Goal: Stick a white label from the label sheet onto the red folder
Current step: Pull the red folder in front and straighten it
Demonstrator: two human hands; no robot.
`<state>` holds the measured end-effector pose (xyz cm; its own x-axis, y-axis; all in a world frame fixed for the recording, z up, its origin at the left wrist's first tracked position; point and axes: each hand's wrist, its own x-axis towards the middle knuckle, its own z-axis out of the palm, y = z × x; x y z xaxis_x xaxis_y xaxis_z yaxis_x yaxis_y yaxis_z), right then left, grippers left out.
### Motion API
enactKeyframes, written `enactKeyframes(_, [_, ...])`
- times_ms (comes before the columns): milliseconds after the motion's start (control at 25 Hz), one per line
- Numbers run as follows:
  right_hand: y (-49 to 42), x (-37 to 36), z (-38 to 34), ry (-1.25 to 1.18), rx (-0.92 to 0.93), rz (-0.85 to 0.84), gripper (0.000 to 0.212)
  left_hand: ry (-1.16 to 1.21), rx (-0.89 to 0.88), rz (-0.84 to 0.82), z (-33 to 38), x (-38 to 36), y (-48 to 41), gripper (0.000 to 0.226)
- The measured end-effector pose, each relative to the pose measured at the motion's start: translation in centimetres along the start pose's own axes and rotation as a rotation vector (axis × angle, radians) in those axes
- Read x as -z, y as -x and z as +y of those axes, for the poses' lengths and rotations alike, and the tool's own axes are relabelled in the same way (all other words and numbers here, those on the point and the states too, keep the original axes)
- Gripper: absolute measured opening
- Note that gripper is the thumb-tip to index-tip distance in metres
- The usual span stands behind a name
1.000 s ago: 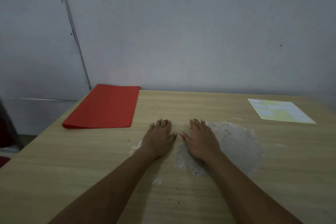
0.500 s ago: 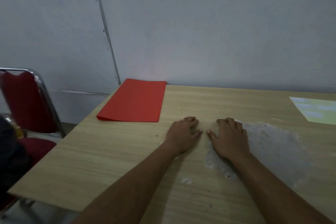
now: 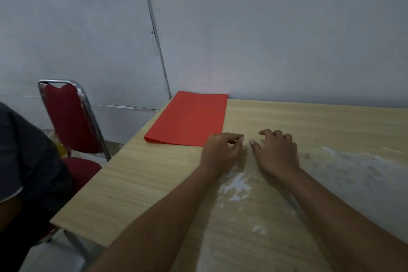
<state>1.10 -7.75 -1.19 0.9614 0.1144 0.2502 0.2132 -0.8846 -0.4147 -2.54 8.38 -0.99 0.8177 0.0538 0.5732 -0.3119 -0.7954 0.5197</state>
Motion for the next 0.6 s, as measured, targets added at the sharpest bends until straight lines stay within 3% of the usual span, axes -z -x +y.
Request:
enactKeyframes(200, [-1.9,-2.7,-3.4,-0.051,0.008,-0.014,0.044,-0.256,0.164,0.204,-7.1,5.0,-2.2,0.028])
enactKeyframes(320, [-2.9,-4.1,-5.0,-0.056,0.019,-0.014,0.045,-0.487,0.308,0.226,-11.2,7.6,-3.1,0.036])
enactKeyframes(480, [-3.9,-5.6,-6.9,-0.093,0.067,0.019,0.051,-0.594,0.428,-0.011,-14.7,9.4,-3.6,0.057])
enactKeyframes(600, [-4.1,-6.6,-7.7,-0.063,0.146,-0.063,0.066,-0.635,0.445,-0.219,-15.9,9.1,-3.2,0.062])
